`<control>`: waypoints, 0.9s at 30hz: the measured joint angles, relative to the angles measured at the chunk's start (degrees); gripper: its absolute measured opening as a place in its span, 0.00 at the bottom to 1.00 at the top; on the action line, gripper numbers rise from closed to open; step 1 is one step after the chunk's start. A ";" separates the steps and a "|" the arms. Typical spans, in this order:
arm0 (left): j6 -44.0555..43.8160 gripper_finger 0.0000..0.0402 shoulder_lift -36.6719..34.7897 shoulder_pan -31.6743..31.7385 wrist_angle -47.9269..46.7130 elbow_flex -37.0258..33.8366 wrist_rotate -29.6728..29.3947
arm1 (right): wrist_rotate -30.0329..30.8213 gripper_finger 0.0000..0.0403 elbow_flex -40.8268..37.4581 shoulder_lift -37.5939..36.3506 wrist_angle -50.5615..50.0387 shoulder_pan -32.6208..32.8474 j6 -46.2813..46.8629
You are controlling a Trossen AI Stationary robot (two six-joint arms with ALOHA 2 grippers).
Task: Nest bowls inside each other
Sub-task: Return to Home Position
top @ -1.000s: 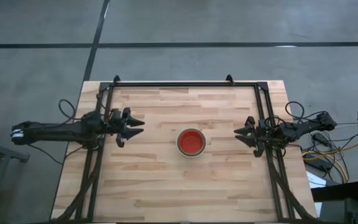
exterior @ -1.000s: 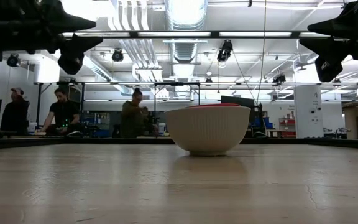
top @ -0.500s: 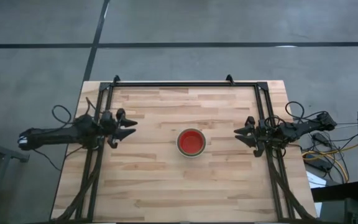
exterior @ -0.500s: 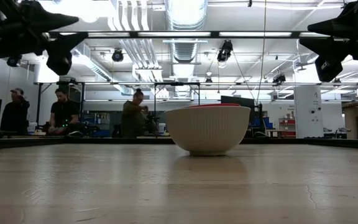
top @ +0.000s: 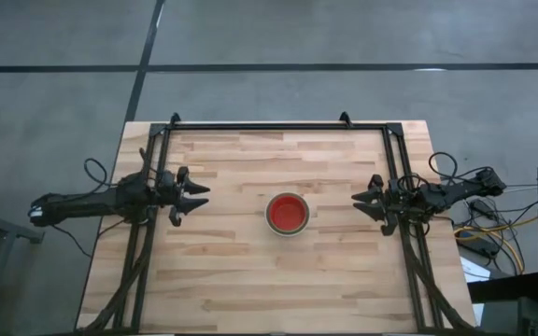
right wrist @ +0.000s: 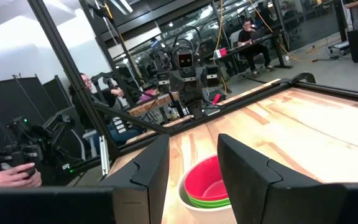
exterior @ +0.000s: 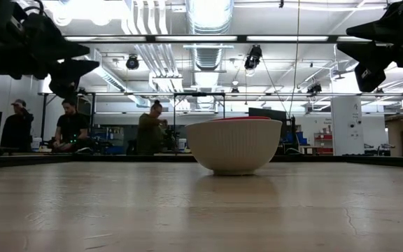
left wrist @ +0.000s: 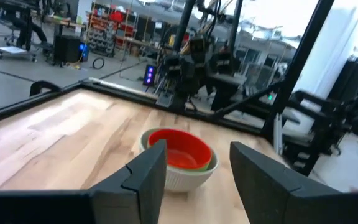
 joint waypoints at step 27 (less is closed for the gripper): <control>-2.82 0.45 0.02 0.00 -3.39 0.00 -2.12 | -0.02 0.33 0.00 0.00 0.00 0.02 0.00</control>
